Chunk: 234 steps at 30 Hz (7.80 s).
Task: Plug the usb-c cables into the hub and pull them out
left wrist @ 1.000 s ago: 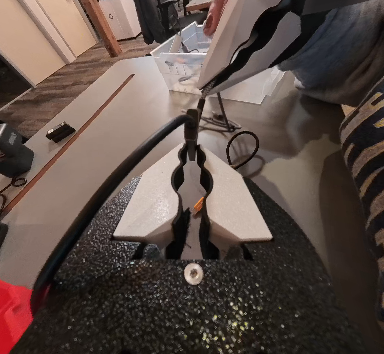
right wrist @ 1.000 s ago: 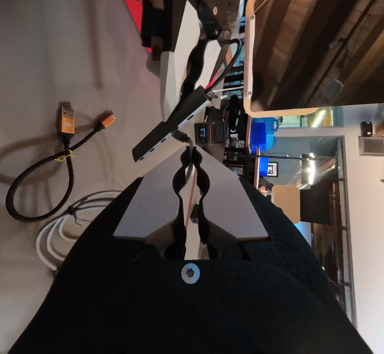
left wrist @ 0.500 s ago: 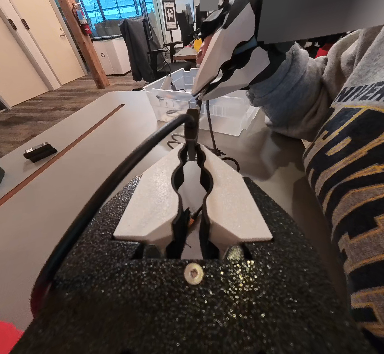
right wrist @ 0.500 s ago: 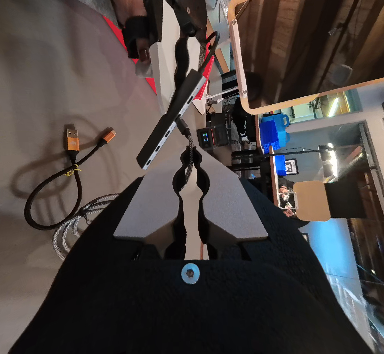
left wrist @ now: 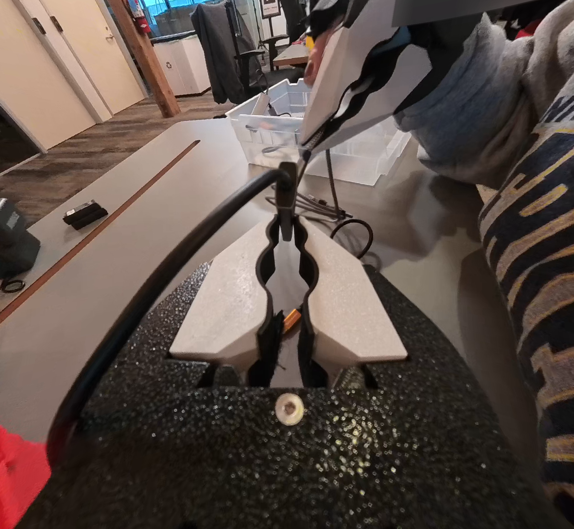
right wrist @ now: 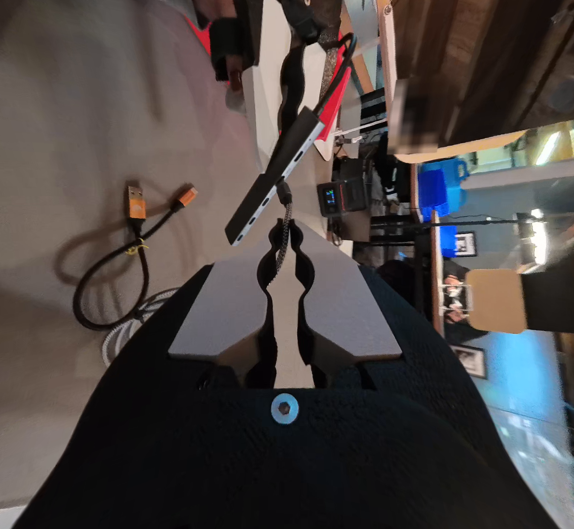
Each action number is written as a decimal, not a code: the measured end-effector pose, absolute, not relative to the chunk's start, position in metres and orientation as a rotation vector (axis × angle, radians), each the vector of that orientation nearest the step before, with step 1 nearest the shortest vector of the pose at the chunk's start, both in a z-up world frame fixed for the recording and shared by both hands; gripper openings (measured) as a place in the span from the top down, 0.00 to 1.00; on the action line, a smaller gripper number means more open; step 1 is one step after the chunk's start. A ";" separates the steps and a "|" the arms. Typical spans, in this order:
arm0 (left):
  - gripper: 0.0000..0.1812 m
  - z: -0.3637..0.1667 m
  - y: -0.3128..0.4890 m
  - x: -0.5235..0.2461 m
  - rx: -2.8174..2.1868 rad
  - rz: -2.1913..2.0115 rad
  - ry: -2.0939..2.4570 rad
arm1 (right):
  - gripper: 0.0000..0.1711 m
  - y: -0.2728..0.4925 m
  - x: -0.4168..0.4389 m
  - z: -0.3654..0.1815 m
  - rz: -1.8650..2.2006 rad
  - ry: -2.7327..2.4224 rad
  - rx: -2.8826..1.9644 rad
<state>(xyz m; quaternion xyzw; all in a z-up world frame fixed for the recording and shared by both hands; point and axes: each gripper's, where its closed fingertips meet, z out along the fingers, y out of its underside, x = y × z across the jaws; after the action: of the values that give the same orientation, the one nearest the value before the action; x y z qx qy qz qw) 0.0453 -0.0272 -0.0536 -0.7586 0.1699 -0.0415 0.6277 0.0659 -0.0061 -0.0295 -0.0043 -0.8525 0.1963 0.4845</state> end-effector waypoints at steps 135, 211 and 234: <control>0.97 -0.096 -0.011 0.034 -1.524 1.177 0.957 | 0.99 -0.005 0.076 -0.084 1.044 -2.699 -1.027; 0.84 -0.067 -0.024 0.032 -1.520 0.403 0.391 | 0.96 0.144 0.081 0.179 0.747 -1.364 -0.603; 1.00 -0.094 -0.018 0.029 -1.672 0.157 0.288 | 0.97 0.333 0.134 0.027 0.397 -1.706 -1.011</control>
<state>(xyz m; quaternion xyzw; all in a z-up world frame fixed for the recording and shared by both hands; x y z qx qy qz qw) 0.0289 -0.0183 -0.0938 -0.7384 0.1272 0.0695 0.6587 0.1338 0.3327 0.0271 -0.4235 -0.7149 0.1665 0.5309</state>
